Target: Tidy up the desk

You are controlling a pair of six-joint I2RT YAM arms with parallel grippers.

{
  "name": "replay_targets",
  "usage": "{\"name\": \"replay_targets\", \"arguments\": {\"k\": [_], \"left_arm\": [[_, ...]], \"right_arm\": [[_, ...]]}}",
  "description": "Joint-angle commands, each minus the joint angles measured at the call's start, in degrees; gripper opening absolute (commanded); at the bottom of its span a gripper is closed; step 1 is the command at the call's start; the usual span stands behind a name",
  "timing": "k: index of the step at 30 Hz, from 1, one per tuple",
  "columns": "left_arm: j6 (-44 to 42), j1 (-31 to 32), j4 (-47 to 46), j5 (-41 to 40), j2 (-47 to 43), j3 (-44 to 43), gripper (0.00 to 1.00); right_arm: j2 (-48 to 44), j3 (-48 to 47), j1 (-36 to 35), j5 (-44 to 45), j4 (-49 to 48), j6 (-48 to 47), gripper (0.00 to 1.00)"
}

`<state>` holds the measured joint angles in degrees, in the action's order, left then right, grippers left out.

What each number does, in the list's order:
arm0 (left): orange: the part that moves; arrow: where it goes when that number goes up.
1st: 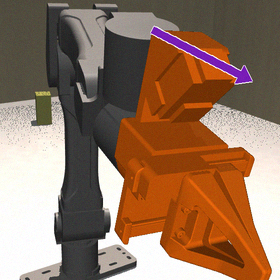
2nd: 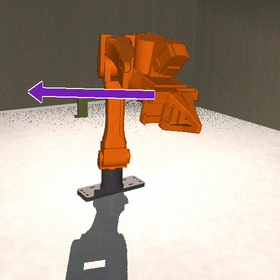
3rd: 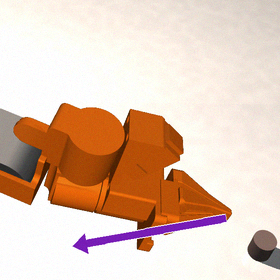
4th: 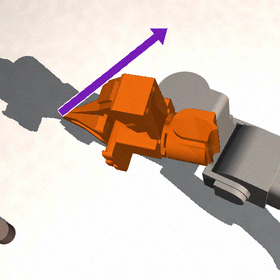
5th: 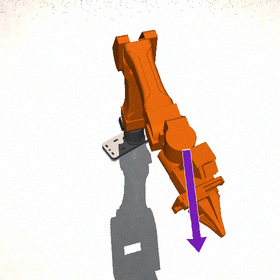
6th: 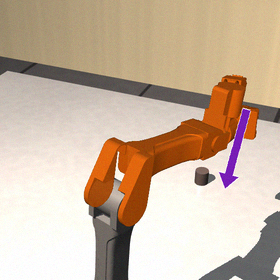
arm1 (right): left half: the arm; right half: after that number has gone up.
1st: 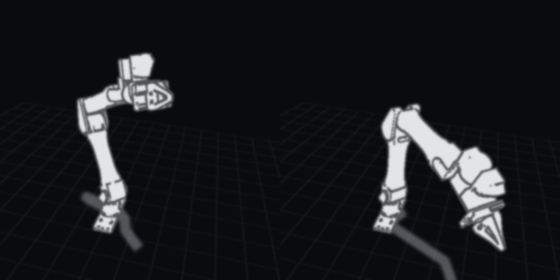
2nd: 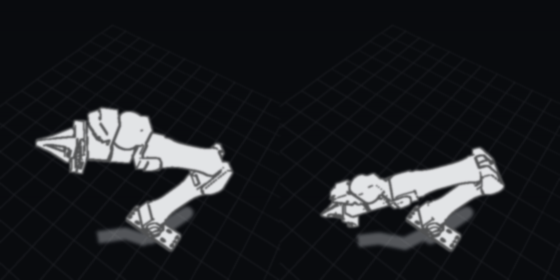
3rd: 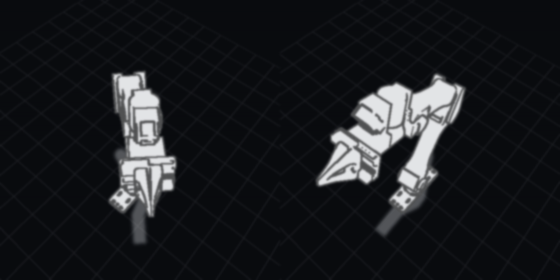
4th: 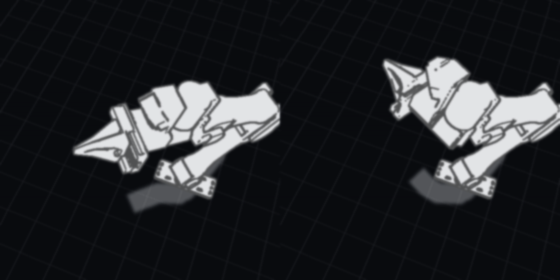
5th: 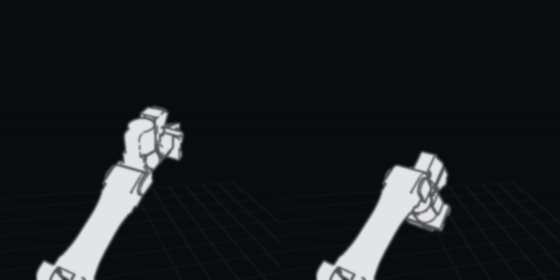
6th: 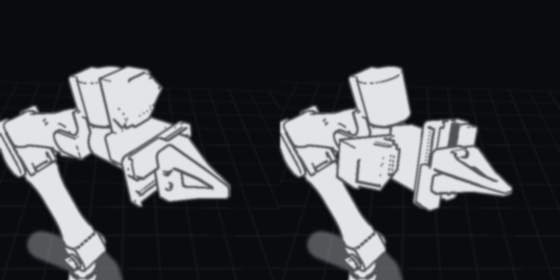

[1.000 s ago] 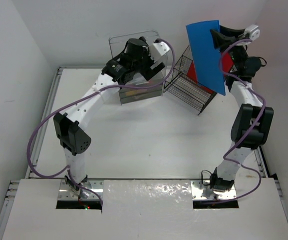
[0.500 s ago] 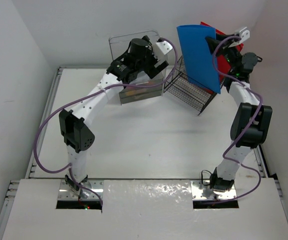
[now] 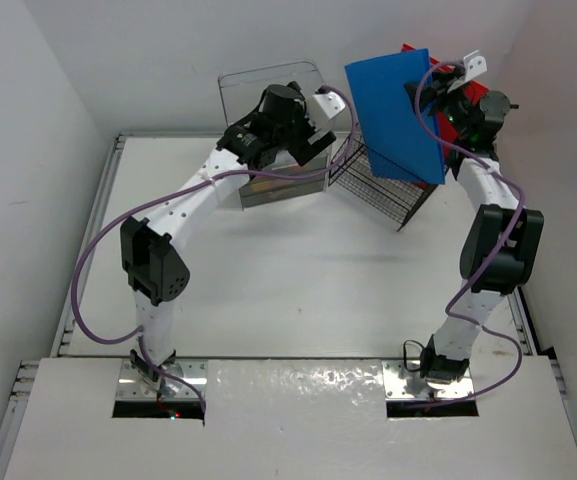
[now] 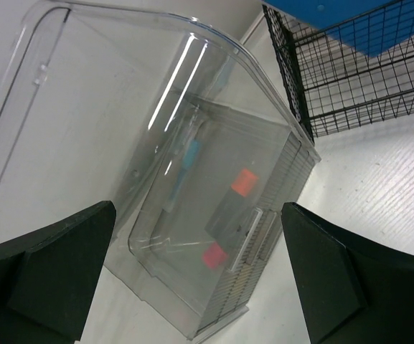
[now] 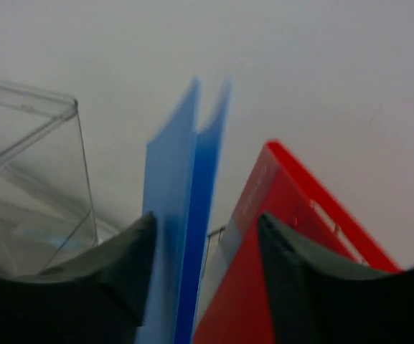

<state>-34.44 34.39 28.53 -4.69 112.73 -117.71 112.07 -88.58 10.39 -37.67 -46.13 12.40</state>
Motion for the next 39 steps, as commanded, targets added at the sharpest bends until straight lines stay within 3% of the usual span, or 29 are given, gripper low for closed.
{"name": "replay_targets", "arguments": {"k": [1, 4, 5, 10, 13, 17, 21, 25, 33, 36, 39], "left_arm": [[0.0, -0.6, -0.9, 1.1, -2.2, 0.1, 0.99], [0.2, -0.6, -0.1, 1.7, -2.3, 0.1, 1.00], [0.2, -0.6, 0.2, 2.0, -2.4, 0.1, 1.00], [0.2, -0.7, 1.7, 2.5, -3.0, 0.6, 1.00], [0.2, -0.6, 2.3, 2.2, -3.5, 1.1, 1.00], [0.1, -0.6, 4.3, 1.4, -4.7, 1.4, 1.00], [1.1, -0.8, 9.0, 0.6, -6.0, 0.7, 1.00], [1.9, -0.8, 13.8, 2.4, -7.4, -0.5, 1.00], [3.8, -2.0, 15.2, 2.1, -9.9, 0.3, 1.00], [4.1, -2.1, 13.7, 2.4, -9.2, 0.7, 1.00], [4.1, -2.1, 12.2, 2.8, -6.5, -1.6, 1.00]], "right_arm": [[-3.9, 2.1, 0.1, 3.0, 14.3, -6.9, 0.61], [-8.3, 0.4, 0.1, 10.4, 25.6, -11.4, 0.82], [-10.7, 0.4, 0.1, 12.7, 29.1, -12.0, 0.85], [-16.0, -0.3, 0.1, 25.3, 35.8, -12.0, 0.90], [-18.1, -1.1, 0.0, 25.6, 38.6, -12.0, 0.94], [-23.1, 1.1, -2.7, 30.5, 41.5, -16.1, 0.91], [-26.1, 2.0, -11.2, 36.7, 53.8, -24.3, 0.87], [-29.6, 7.3, -12.2, 40.0, 52.9, -19.4, 0.82], [-38.3, 18.3, -17.6, 28.3, 54.7, -26.1, 0.67], [-38.7, 21.4, -18.3, 30.8, 51.5, -25.7, 0.69], [-35.6, 18.3, -18.3, 30.4, 52.8, -25.6, 0.77]]}}
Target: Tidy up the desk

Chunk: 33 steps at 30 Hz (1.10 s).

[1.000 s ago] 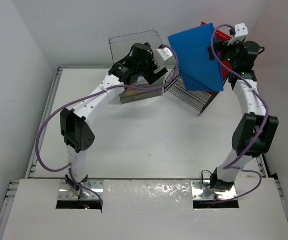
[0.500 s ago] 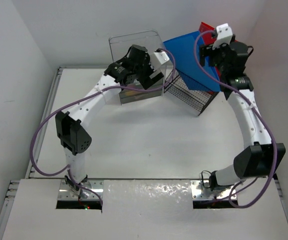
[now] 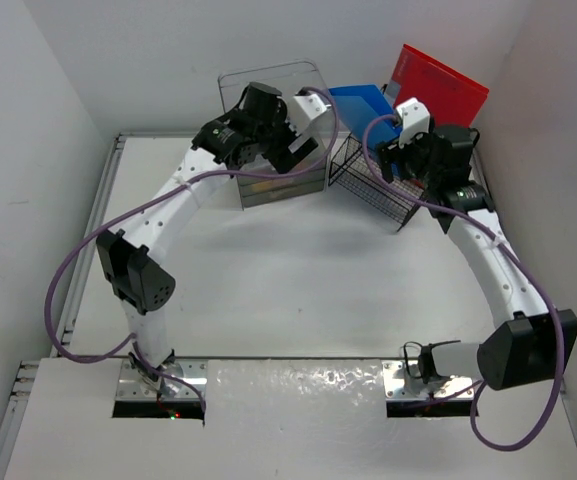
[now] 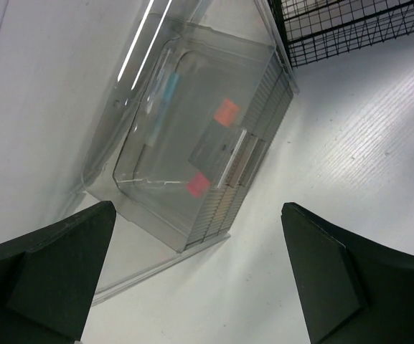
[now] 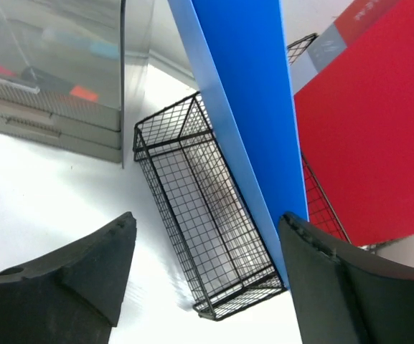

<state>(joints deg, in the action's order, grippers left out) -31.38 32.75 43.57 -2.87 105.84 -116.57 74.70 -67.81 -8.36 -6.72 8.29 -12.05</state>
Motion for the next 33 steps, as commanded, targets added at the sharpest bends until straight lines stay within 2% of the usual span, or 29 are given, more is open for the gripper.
{"name": "replay_targets", "arguments": {"k": [1, 5, 7, 8, 11, 12, 15, 17, 19, 22, 23, 24, 26, 28, 31, 33], "left_arm": [[1.3, -0.5, -2.6, 0.5, 1.9, -4.9, 1.00], [1.0, -0.5, -2.9, -0.6, 0.8, -3.8, 1.00], [0.7, -0.6, -3.1, -0.6, -0.6, -3.0, 1.00], [0.4, -0.7, -2.6, -0.5, -0.6, -3.4, 1.00], [0.5, -0.8, -0.7, -0.5, -1.0, -4.2, 0.99], [0.5, -0.8, -0.4, -0.4, -1.4, -4.0, 1.00], [0.7, -0.9, -0.5, 0.6, -2.1, -2.3, 0.99], [0.8, -0.9, -0.8, 1.5, -2.7, -1.1, 1.00], [0.8, -0.9, -0.9, 2.1, -2.6, -0.5, 1.00], [0.7, -0.9, -1.0, 2.0, -2.4, -0.5, 1.00], [0.6, -0.9, -0.9, 2.0, -2.4, -0.5, 1.00], [0.6, -0.9, -0.9, 2.0, -2.4, -0.4, 1.00], [0.5, -0.9, -0.6, 2.0, -2.2, -0.5, 1.00], [0.4, -0.9, -0.2, 1.9, -2.1, -0.4, 0.99], [0.4, -1.1, 0.0, 2.0, -2.0, -0.3, 1.00], [0.5, -1.1, -0.1, 2.1, -1.8, -0.4, 0.99]], "right_arm": [[2.2, -3.7, 0.4, -2.9, -0.3, -1.2, 0.79], [1.2, -6.1, 0.4, -2.0, 5.3, -3.5, 0.85], [1.6, -10.8, 0.2, -1.2, 10.0, -5.9, 0.87], [2.5, -18.1, -0.2, -1.1, 17.6, -6.6, 0.88], [8.6, -31.8, -1.0, 0.3, 32.9, -6.8, 0.88], [10.5, -41.1, -1.1, 1.3, 35.7, -6.5, 0.88], [18.8, -56.4, -1.7, 1.1, 44.1, -7.3, 0.90], [23.6, -63.0, -2.4, 1.9, 48.1, -9.1, 0.91], [23.8, -61.8, -2.9, 3.2, 47.5, -9.5, 0.91], [17.7, -49.4, -4.8, -0.4, 44.0, -14.6, 0.86], [15.2, -40.0, -7.4, -1.0, 40.1, -16.6, 0.85], [9.8, -35.3, -8.9, -0.7, 37.6, -19.6, 0.78], [5.7, -24.2, -12.2, 0.1, 30.7, -21.2, 0.69], [2.8, -19.6, -12.8, -1.9, 27.3, -20.8, 0.57], [3.1, -9.5, -13.2, -2.9, 22.2, -17.4, 0.28], [4.1, -5.9, -13.1, -3.1, 19.4, -15.3, 0.33]]}}
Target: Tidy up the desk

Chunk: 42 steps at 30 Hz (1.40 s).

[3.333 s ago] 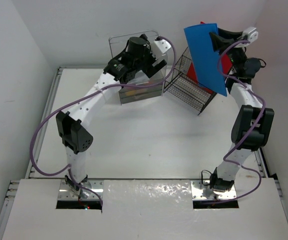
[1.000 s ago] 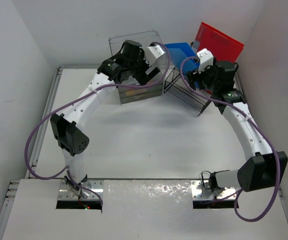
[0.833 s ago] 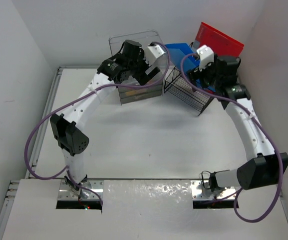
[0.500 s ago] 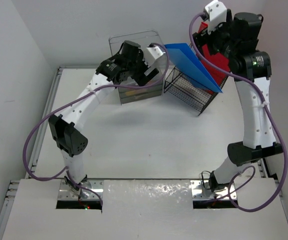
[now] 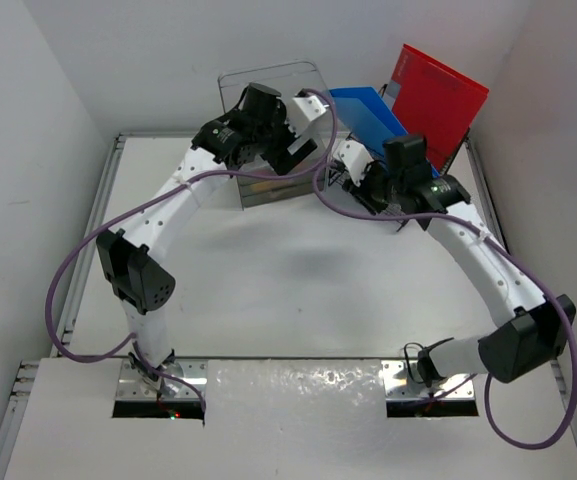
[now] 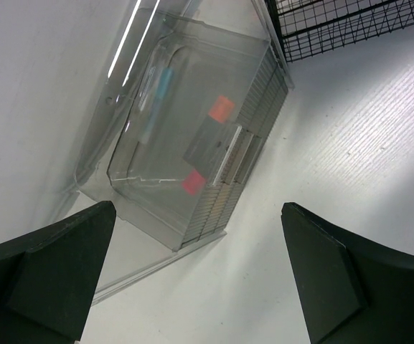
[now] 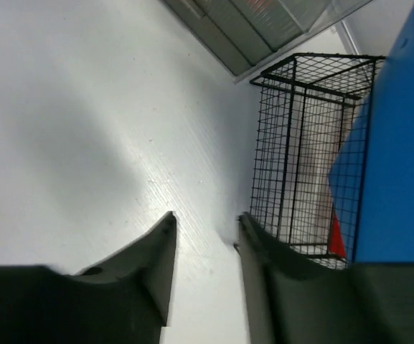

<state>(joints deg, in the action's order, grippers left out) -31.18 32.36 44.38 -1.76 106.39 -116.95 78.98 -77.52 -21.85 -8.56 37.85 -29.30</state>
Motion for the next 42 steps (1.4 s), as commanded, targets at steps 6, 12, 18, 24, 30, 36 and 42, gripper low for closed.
{"name": "replay_targets", "arguments": {"k": [6, 12, 18, 24, 30, 36, 42], "left_arm": [[-0.4, -0.9, -1.3, -1.0, -2.4, 0.5, 1.00], [0.5, -2.3, -1.9, -2.1, -2.7, 0.9, 1.00], [0.4, -3.4, -2.9, -2.4, -3.4, 2.1, 1.00], [0.0, -3.5, -3.2, -0.4, -4.3, 3.5, 1.00], [-0.6, -3.6, -4.0, -1.3, -5.4, 5.5, 1.00], [-0.9, -3.7, -4.1, -0.7, -5.1, 5.9, 0.99], [-1.3, -4.0, -3.8, -0.1, -5.2, 6.0, 1.00]], "right_arm": [[7.7, 8.8, 0.5, 11.4, -20.7, 4.5, 0.59], [15.8, 5.3, 1.6, 15.3, -24.1, 4.1, 0.65], [22.9, 2.0, 3.4, 17.2, -28.4, 2.1, 0.69], [28.9, -1.8, 4.3, 17.0, -27.3, 1.8, 0.57], [28.7, -1.1, 6.6, 11.7, -21.2, 0.0, 0.14], [21.8, 7.9, 6.7, 8.8, -19.7, -7.1, 0.07], [16.7, 13.2, 8.4, 7.1, -14.2, -12.3, 0.00]]}}
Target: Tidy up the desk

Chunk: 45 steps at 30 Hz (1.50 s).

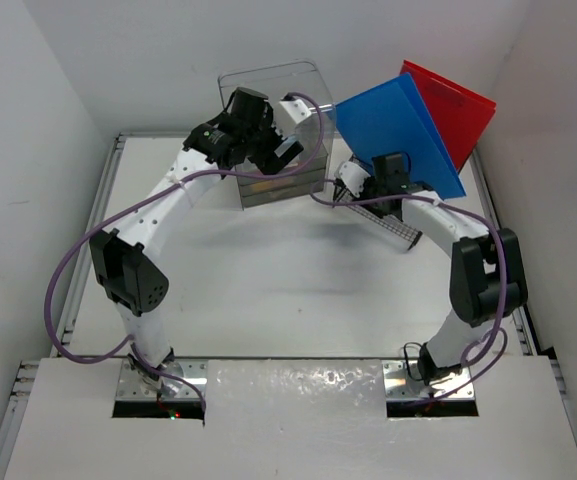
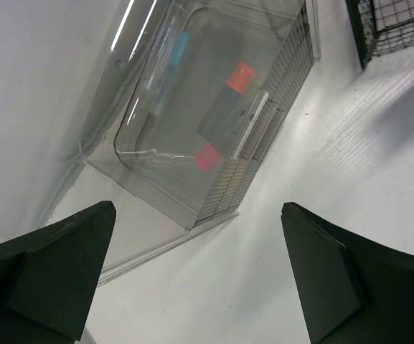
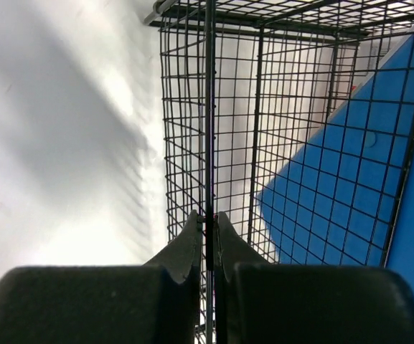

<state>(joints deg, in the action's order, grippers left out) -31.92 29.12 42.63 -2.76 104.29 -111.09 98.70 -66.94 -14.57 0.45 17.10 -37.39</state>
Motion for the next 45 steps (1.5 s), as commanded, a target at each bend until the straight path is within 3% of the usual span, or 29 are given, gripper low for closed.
{"name": "replay_targets", "arguments": {"k": [1, 5, 6, 8, 9, 10, 15, 18, 21, 24, 27, 29, 34, 38, 45], "left_arm": [[-0.7, -0.7, -2.0, 1.0, -3.1, 0.2, 1.00], [-0.8, -0.8, -1.9, 1.9, -3.1, 0.3, 1.00], [-0.8, -0.8, -1.9, 2.0, -3.0, 0.3, 1.00], [-0.8, -0.8, -1.9, 2.4, -2.9, 0.2, 1.00], [-0.9, -0.9, -1.9, 2.5, -2.9, 0.3, 1.00], [-0.9, -0.8, -1.9, 2.5, -2.7, 0.3, 1.00], [-0.7, -0.8, -1.9, 4.2, -2.2, 0.2, 1.00], [-0.3, -0.8, -1.8, 5.1, -1.7, 0.0, 1.00], [-0.3, -0.7, -1.5, 5.8, -1.7, -0.2, 1.00], [-0.7, -0.8, -1.3, 5.7, -1.7, -0.2, 1.00], [-0.7, -0.7, -1.3, 5.5, -1.7, -0.4, 1.00], [-0.7, -0.8, -1.2, 5.8, -1.9, -0.4, 0.99], [-0.8, -0.7, -1.2, 5.9, -2.3, 0.6, 1.00], [-1.3, -0.7, -1.4, 5.7, -2.9, 1.8, 1.00], [-1.7, -0.7, -1.4, 5.1, -3.1, 2.0, 1.00]], "right_arm": [[-3.9, 3.2, 1.3, -2.5, 7.1, -5.7, 0.00], [-8.2, 6.6, 1.4, -1.6, 7.7, -6.8, 0.15], [-9.5, 6.6, 1.4, -1.6, 8.4, -6.9, 0.29], [-10.6, 5.9, 1.5, -1.7, 9.9, -6.6, 0.40], [-11.8, 4.5, 1.5, -1.9, 10.4, -6.4, 0.54], [-12.4, 3.7, 1.4, -2.2, 10.8, -5.5, 0.60], [-18.4, -2.0, 1.4, -10.9, 11.4, -0.7, 0.79], [-24.1, -0.5, 1.2, -11.6, 2.5, 4.4, 0.92], [-29.5, 3.1, 1.1, -7.2, -7.1, 8.6, 0.93], [-31.9, 5.4, 1.1, 3.4, -16.6, 11.5, 0.99], [-28.4, -1.3, 1.4, 11.7, -15.0, 11.5, 0.99], [-22.8, -10.7, 2.2, 12.8, -7.8, 12.2, 0.99], [-9.6, -36.3, 8.4, 2.5, 13.1, 15.9, 0.99], [-3.4, -44.3, 11.8, -3.1, 17.1, 19.8, 0.99], [3.2, -52.0, 13.2, -17.9, 24.7, 17.0, 0.99]]}}
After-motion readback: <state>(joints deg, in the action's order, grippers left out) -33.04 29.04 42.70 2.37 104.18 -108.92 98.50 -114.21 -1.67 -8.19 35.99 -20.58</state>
